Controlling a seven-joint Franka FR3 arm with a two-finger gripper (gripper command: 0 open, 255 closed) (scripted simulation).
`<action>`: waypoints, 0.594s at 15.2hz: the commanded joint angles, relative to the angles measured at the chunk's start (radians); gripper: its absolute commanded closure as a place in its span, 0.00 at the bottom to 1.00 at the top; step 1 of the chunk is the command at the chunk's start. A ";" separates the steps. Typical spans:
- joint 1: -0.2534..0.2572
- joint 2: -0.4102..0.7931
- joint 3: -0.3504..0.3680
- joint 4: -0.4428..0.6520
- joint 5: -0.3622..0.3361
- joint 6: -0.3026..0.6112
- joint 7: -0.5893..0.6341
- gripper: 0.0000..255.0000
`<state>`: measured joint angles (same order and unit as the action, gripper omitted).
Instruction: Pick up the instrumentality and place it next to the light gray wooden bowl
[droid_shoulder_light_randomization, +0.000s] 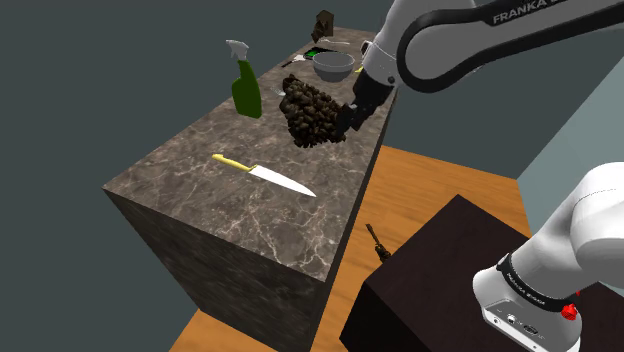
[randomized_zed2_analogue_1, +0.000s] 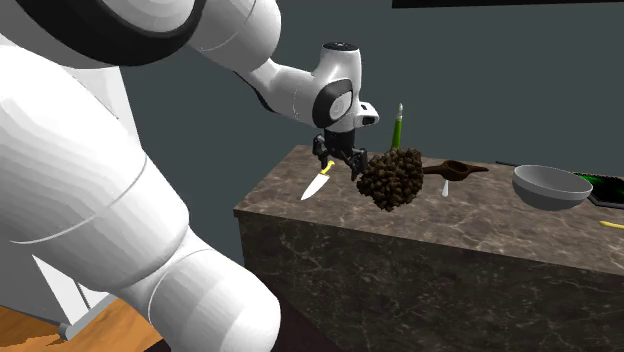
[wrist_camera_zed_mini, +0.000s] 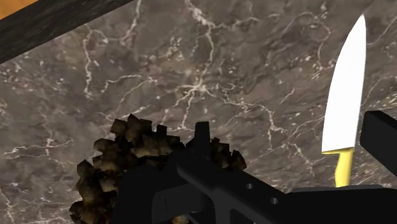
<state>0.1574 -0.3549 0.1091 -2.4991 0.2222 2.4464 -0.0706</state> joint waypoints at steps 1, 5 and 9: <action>0.017 0.065 0.015 0.015 0.014 0.079 -0.008 0.00; 0.047 0.201 0.046 0.071 0.027 0.210 -0.017 0.00; 0.072 0.338 0.075 0.148 0.018 0.324 -0.016 0.00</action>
<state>0.2238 -0.0549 0.1787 -2.3740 0.2414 2.7391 -0.0821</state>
